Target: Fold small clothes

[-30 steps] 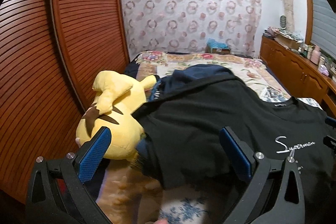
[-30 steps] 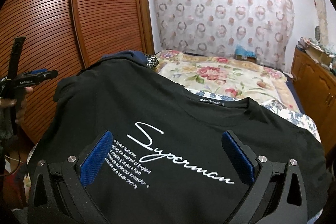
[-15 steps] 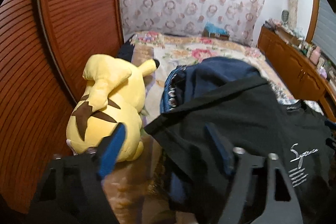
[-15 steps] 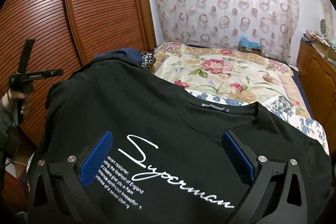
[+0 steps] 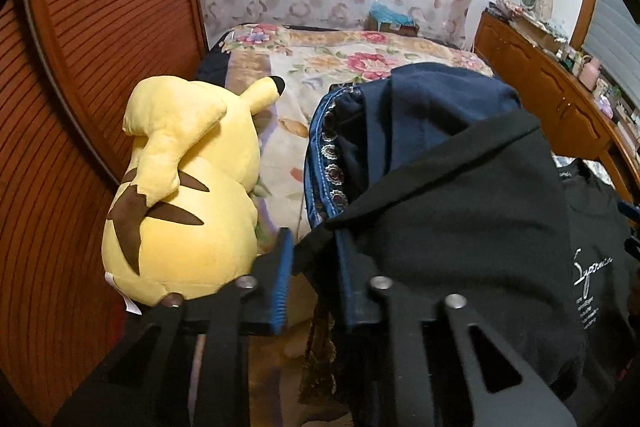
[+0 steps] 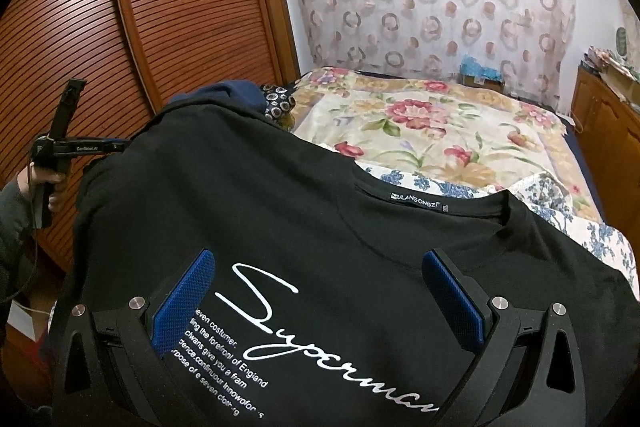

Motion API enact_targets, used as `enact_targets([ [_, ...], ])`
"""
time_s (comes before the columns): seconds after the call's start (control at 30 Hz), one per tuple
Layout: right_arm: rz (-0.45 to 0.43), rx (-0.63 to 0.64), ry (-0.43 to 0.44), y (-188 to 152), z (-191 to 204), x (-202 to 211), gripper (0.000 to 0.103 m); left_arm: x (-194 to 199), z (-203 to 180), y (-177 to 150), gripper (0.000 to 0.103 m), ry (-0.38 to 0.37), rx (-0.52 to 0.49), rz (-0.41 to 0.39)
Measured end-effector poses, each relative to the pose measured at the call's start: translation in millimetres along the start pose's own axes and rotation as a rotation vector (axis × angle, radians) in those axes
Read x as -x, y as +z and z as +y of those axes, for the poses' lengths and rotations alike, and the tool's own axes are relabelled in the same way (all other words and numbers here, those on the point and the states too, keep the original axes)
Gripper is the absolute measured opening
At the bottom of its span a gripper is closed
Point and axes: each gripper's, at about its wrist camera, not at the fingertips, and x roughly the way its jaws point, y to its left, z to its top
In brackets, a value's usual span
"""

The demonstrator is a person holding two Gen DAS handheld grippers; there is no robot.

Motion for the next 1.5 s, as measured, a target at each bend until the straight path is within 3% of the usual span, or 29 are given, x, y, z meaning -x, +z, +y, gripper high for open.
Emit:
enact_targets([
  [0.1,-0.005,-0.005,-0.001,1,0,2,0.103,1,2,5,0.003,-0.01,0.002,0.002],
  [0.37,-0.017,-0.021,-0.007,-5,-3,10,0.103,52,-23,19,0.003,-0.045,-0.034,-0.09],
  [0.67,-0.051,-0.032,-0.023,-6,-2,28,0.103,101,-113,51,0.002,-0.185,-0.185,-0.157],
  [0.83,-0.066,-0.045,-0.037,-12,-5,33,0.103,102,-169,66,0.003,-0.293,-0.25,-0.149],
  [1.03,-0.073,-0.054,-0.046,-17,-2,36,0.103,82,-206,73,0.004,-0.313,-0.283,-0.108],
  [1.07,-0.071,-0.057,-0.045,-17,-3,37,0.103,79,-207,74,0.006,-0.322,-0.28,-0.102],
  [1.13,-0.066,-0.061,-0.05,-17,-3,38,0.103,79,-209,73,0.025,-0.337,-0.276,-0.11],
  [1.23,-0.058,-0.071,-0.056,-20,-4,37,0.103,86,-209,68,0.038,-0.328,-0.276,-0.135],
  [1.37,-0.051,-0.081,-0.063,-18,-3,34,0.103,87,-204,62,0.041,-0.3,-0.264,-0.146],
  [1.5,-0.051,-0.081,-0.054,-15,-2,33,0.103,86,-193,47,0.065,-0.271,-0.239,-0.159],
])
